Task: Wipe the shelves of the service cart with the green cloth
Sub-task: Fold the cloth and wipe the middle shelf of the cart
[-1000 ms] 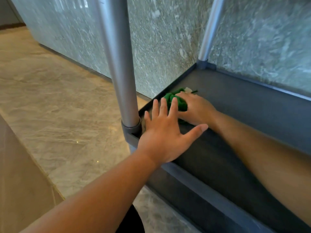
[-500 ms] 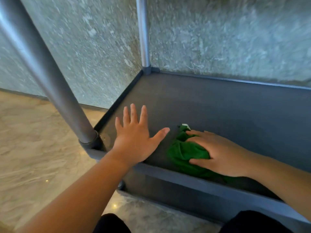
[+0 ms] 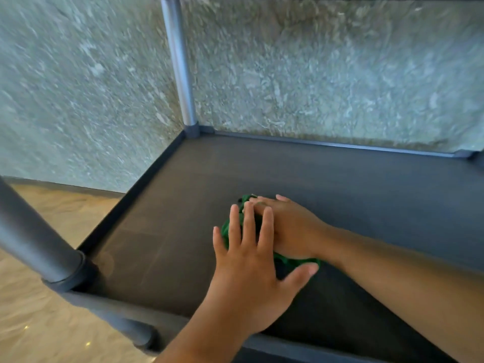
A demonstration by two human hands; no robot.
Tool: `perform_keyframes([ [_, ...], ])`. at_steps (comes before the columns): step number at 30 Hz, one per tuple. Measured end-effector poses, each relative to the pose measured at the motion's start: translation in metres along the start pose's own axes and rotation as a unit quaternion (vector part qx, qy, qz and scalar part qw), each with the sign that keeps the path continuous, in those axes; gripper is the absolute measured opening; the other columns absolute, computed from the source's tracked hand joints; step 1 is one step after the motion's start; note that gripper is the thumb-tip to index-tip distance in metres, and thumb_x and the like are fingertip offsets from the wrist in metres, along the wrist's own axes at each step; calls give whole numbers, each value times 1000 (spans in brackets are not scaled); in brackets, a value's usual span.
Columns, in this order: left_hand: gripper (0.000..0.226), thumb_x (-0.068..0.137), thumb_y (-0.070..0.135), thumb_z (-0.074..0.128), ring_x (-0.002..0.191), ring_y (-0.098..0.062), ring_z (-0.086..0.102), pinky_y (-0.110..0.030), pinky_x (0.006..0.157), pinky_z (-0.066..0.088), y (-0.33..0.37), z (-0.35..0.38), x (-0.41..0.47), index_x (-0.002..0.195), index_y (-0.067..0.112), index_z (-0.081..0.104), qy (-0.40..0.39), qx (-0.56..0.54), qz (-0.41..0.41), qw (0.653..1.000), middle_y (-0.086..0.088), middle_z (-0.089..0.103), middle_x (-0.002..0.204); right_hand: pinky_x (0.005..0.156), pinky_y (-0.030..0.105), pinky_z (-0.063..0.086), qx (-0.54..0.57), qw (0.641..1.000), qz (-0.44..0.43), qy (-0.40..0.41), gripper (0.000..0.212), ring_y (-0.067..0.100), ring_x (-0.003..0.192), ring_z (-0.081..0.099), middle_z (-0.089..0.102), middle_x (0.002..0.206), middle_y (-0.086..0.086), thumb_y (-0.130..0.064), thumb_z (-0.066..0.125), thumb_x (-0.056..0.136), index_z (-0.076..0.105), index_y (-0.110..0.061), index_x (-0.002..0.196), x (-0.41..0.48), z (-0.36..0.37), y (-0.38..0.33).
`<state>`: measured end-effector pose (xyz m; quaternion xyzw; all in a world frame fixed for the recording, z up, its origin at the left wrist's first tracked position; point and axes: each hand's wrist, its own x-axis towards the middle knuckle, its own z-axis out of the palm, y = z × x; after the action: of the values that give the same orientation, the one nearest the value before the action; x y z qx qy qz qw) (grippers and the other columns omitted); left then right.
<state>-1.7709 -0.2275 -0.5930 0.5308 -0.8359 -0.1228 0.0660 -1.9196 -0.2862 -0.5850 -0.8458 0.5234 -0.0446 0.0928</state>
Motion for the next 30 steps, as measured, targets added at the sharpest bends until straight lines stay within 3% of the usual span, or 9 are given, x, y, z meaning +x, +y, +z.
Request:
perform_keyframes([
  [5,100,70,94,2,135,-22,-49,-55,117,-17,-2,-2,7,136,34,-44,-48,21,-38,998,2,-49,150,123,38,12,43,989,129,52,63,18,148,29,35,160,0,-56,51,97,35,-29,152,81,-11,51],
  [9,103,73,95,14,135,-23,-50,-58,116,-16,-3,-2,17,135,35,-43,-88,30,-64,994,1,-51,148,123,43,9,-7,974,215,66,69,24,153,11,22,165,8,-57,44,100,28,-20,156,129,-21,99],
  [12,110,59,98,3,133,-22,-49,-58,116,-16,-3,-5,25,139,36,-41,-113,14,-83,990,3,-52,145,123,49,8,-67,954,281,85,69,27,153,7,18,165,10,-59,37,101,31,-17,155,154,-24,133],
  [16,125,43,96,3,129,-17,-47,-60,116,-13,-5,-8,31,146,35,-35,-130,-10,-97,987,7,-51,139,121,51,14,-83,915,376,122,62,33,149,19,28,160,15,-56,37,102,41,-15,148,166,-23,154],
  [19,122,50,97,2,137,-21,-43,-59,115,-14,-7,-9,35,148,34,-32,-128,-13,-113,985,7,-48,144,115,46,32,-28,924,352,146,59,33,139,38,43,150,15,-49,45,101,46,-9,144,165,-24,153],
  [21,117,59,98,6,141,-23,-41,-58,116,-15,-6,-8,34,149,34,-31,-122,-11,-114,986,4,-43,153,98,42,46,36,937,324,129,56,35,126,52,51,142,14,-47,51,100,48,-9,140,155,-25,147],
  [24,113,67,98,12,143,-23,-38,-57,118,-13,-7,-5,34,151,33,-28,-98,-9,-110,989,3,-37,158,86,36,43,59,949,291,105,56,32,125,54,53,143,10,-48,53,99,45,-13,142,133,-24,128],
  [28,109,69,94,7,146,-22,-34,-56,119,-12,-8,-4,30,153,31,-24,-72,2,-81,994,2,-32,161,97,39,45,68,959,257,101,66,28,129,52,51,145,6,-54,57,94,42,-17,146,93,-18,87],
  [30,110,67,94,1,146,-23,-33,-56,118,-11,-8,-5,28,153,30,-24,-60,7,-67,996,1,-31,162,91,40,48,51,965,236,100,63,25,119,57,58,134,2,-61,60,89,49,-20,135,71,-14,68],
])
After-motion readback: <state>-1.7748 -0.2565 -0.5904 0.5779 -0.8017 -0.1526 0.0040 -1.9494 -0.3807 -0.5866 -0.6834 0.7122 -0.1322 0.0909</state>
